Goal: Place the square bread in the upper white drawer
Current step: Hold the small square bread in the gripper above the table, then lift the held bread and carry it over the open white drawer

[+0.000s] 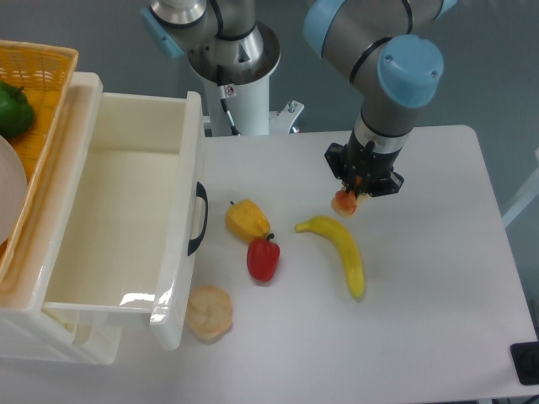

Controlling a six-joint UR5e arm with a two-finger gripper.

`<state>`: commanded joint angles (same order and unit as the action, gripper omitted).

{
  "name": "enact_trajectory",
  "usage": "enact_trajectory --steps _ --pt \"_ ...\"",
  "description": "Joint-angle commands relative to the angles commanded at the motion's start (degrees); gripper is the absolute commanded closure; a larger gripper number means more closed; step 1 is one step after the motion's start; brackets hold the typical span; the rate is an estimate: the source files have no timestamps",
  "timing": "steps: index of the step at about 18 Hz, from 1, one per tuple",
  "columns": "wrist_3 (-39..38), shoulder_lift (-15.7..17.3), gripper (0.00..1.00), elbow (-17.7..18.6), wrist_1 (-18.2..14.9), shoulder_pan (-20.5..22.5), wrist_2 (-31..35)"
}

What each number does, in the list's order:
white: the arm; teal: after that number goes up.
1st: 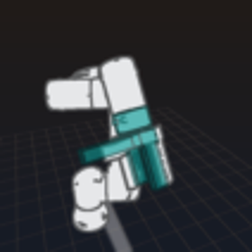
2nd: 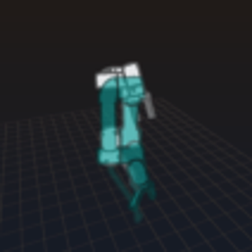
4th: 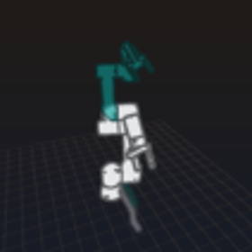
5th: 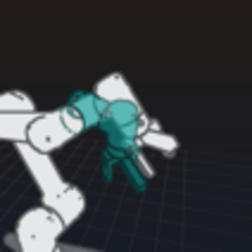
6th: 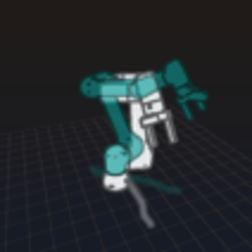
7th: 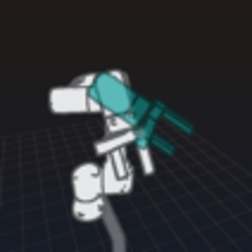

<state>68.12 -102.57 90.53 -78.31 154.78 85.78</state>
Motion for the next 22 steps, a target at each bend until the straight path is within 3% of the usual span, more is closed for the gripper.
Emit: enact_trajectory --steps 12,16,22 --pt "-0.7 0.9 1.0 -0.1 -0.3 0.4 -1.5" --pt "-5.6 1.2 1.0 -0.9 -1.2 -0.3 -1.4" --pt "-15.2 8.0 1.0 -2.6 -4.1 -2.9 -4.1"
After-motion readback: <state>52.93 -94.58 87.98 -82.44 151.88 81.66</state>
